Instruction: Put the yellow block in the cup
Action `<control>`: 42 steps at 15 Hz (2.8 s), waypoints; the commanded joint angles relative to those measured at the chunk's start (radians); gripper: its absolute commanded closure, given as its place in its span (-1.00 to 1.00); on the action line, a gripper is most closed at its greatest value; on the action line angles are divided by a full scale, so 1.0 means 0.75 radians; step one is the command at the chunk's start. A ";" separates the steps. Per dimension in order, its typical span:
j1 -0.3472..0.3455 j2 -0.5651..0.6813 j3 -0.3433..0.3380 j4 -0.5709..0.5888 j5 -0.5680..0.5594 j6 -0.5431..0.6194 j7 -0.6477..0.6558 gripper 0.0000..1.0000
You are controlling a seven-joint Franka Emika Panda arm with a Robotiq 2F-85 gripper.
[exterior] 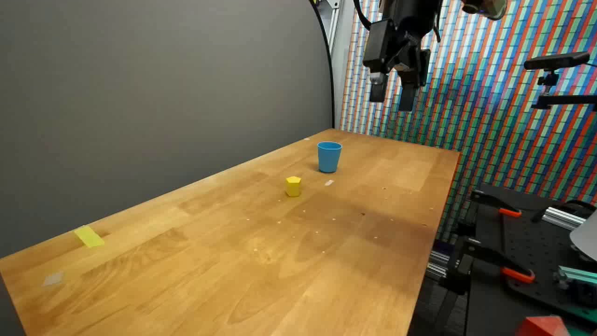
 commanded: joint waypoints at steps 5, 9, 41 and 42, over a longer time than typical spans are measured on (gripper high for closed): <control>-0.006 -0.001 0.005 0.005 0.001 -0.003 -0.001 -1.00; -0.048 0.281 0.029 0.199 -0.067 0.088 0.129 -1.00; 0.028 1.427 -0.207 1.221 -0.357 -0.041 0.783 0.61; 0.033 1.384 -0.223 1.185 -0.352 -0.020 0.811 0.61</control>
